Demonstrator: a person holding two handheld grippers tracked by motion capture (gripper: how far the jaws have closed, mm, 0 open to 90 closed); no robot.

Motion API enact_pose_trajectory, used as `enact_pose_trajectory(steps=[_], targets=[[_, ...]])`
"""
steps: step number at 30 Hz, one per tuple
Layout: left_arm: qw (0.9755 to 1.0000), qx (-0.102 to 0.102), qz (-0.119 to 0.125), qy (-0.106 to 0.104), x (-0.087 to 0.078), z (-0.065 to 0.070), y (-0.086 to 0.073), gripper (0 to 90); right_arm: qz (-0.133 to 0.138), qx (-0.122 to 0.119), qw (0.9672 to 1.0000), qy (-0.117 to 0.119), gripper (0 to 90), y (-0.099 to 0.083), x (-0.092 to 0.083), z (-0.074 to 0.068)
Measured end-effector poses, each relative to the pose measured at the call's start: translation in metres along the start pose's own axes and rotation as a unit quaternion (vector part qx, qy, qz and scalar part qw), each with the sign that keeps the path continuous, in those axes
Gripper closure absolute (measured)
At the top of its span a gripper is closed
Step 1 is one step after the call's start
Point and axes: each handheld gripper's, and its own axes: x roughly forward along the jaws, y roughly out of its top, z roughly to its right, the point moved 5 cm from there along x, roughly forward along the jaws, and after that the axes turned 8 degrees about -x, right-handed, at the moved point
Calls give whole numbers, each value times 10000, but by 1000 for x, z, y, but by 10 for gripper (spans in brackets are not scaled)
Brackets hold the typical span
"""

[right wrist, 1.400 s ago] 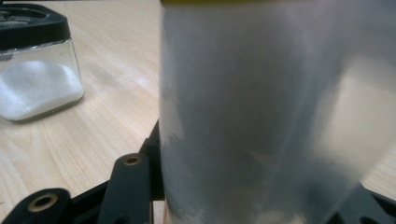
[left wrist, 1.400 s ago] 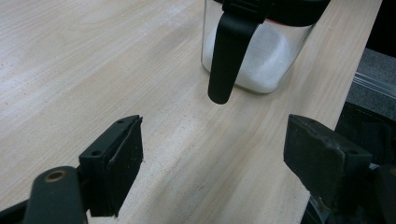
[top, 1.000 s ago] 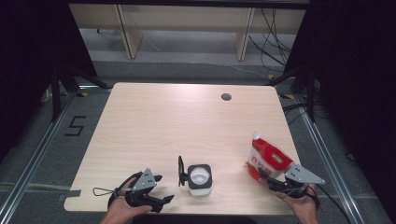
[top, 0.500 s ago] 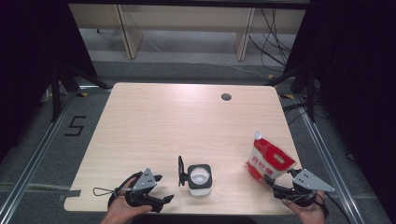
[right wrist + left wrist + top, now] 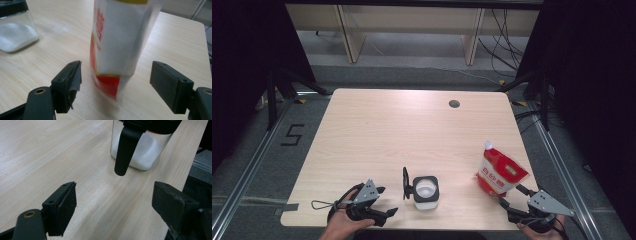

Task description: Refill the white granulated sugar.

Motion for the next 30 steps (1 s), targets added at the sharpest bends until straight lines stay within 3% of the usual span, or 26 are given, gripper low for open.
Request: enact_pose_trajectory(steps=[1, 2, 3, 4, 5, 6, 7, 9, 10, 11, 12, 14, 16, 17, 19, 20, 21, 22, 23, 28, 30], targets=[[10000, 3, 1, -1, 0, 0, 0, 194, 28, -200, 9998, 29, 256, 0, 0, 3], [10000, -6, 9, -7, 0, 0, 0, 194, 30, -88, 10000, -34, 256, -1, -1, 1], [10000, -24, 28, -26, 1, 1, 0, 194, 29, -273, 9996, -42, 256, -1, -2, 3], [10000, -19, 27, -24, 1, 1, 0, 194, 35, -251, 9996, -123, 256, -2, -3, 2], [10000, -22, 28, -24, 1, 1, 0, 194, -148, -13, 9999, -74, 256, -3, -6, -2], [10000, -28, 28, -22, 1, 1, 0, 194, 2, -362, 9993, -116, 255, -2, -4, 3], [10000, -31, 27, -21, 1, 1, 0, 194, -104, -157, 9998, -29, 253, -4, -5, -1], [10000, -4, 44, -26, 1, 0, 1, 194, -142, -163, 9997, -87, 248, -5, -7, -3], [10000, 13, 38, -32, 1, 0, 1, 193, -91, -321, 9994, -88, 248, -4, -6, -1], [9998, 189, -54, -30, 0, -2, 1, 194, -117, -315, 9994, -61, 248, -5, -6, -2], [9998, 175, -50, -29, 0, -2, 1, 194, -127, -365, 9992, -62, 244, -6, -6, -2], [10000, -32, 68, -13, 1, 1, 1, 193, -285, -129, 9995, -31, 235, -8, -9, -6], [10000, 6, 30, -5, 1, -1, 1, 193, -209, -338, 9992, 15, 236, -8, -8, -4], [10000, -9, 42, 7, 1, 0, 1, 193, -260, -164, 9995, -34, 236, -9, -10, -6], [10000, 94, 22, -19, 1, -1, 2, 193, -194, -318, 9993, -31, 236, -8, -11, -6], [9999, -97, 41, -19, 2, 1, 2, 193, -285, -116, 9995, 23, 236, -10, -12, -10], [10000, -80, 42, -31, 2, 1, 2, 193, -279, -122, 9995, 38, 236, -10, -12, -10], [10000, 24, -25, -26, 2, 0, 2, 193, -200, -355, 9992, 20, 235, -10, -11, -7], [10000, 34, -18, -13, 2, 0, 3, 193, -209, -376, 9991, -3, 234, -10, -12, -7], [9999, -119, 59, -34, 1, 1, 4, 188, -174, -386, 9991, 43, 226, -10, -13, -10], [9999, -135, 102, 18, 1, 1, 5, 188, -297, -277, 9992, 50, 222, -12, -15, -13]])
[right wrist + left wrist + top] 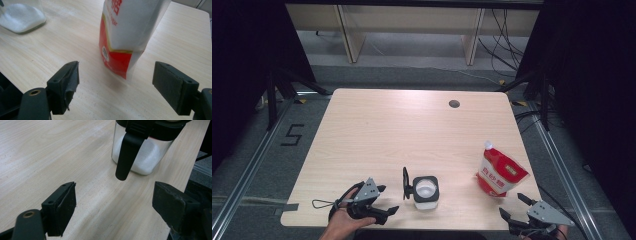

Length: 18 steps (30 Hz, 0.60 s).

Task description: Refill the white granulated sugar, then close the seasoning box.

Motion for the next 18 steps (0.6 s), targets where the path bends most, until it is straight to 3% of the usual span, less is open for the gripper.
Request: enact_pose_trajectory(steps=[1, 2, 3, 5, 6, 10, 12, 14, 18], targets=[[10000, 20, 2, -15, 0, 0, 0, 188, 40, -214, 9998, -21, 222, 0, 1, 3], [10000, 84, -6, -19, -1, -1, 1, 185, 16, -95, 10000, 7, 220, 0, 1, 0], [9999, 104, -26, -17, -2, -2, 1, 185, 61, -172, 9998, -15, 220, 1, 1, 1], [10000, 8, 58, -41, -1, -1, 1, 186, 21, -158, 9999, 6, 217, 0, 1, 0], [10000, 8, 12, -28, -2, -1, 1, 186, -51, -19, 10000, 23, 213, -1, 0, -3], [10000, -4, 79, -16, -4, 0, 4, 186, -88, -186, 9998, 32, 207, -1, 1, -3], [9998, -116, 128, -58, -3, 2, 5, 186, -127, -43, 9999, 50, 207, -2, 0, -7], [9999, -82, 117, -44, -5, 2, 7, 192, -83, -257, 9996, 40, 207, -1, 1, -5], [9998, -14, 155, -82, -8, 4, 11, 263, -98, -283, 9995, 33, 206, -2, 1, -5]])
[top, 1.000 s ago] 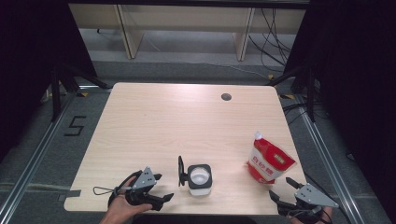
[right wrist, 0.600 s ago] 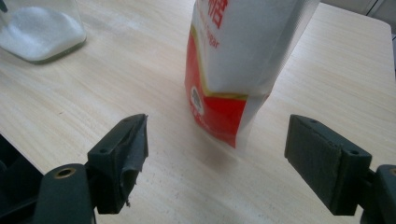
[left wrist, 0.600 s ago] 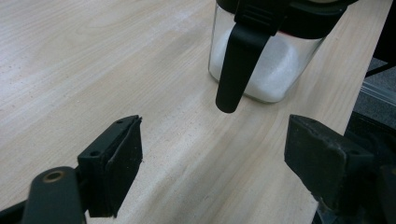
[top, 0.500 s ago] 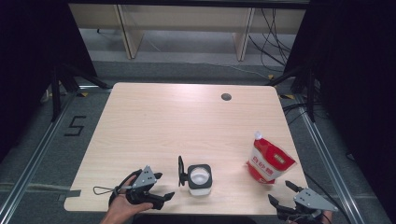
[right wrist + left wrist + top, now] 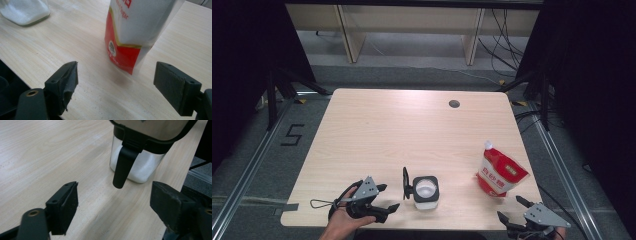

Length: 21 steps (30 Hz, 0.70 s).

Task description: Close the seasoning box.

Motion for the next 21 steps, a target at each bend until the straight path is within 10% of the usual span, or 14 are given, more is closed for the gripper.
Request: enact_pose_trajectory(steps=[13, 21], targets=[[9984, 292, 485, 0, -14, 8, 27, 839, -80, 69, 9999, 26, 204, 0, 2, -2], [9978, 355, 564, -65, -13, 18, 41, 893, -83, 14, 10000, 7, 206, 0, 2, -2]])
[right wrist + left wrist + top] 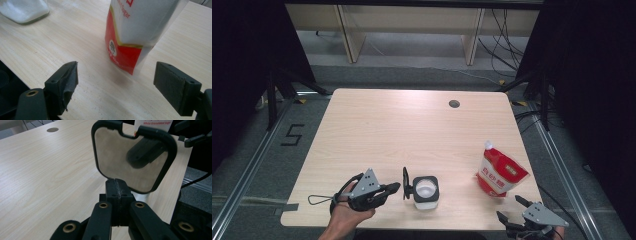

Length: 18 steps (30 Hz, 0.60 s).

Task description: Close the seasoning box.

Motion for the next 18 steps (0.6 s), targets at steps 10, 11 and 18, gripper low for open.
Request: enact_pose_trajectory(steps=[10, 11, 18], targets=[[9998, 179, 84, -40, 1, 6, 15, 893, 27, -99, 9999, -37, 207, 0, 0, 2], [9998, 202, 49, -3, 0, 6, 16, 893, 27, -103, 9999, -39, 207, 0, 0, 2], [9997, 232, 57, 48, 2, 6, 22, 892, 4, -56, 10000, -1, 208, 0, 1, 1]])
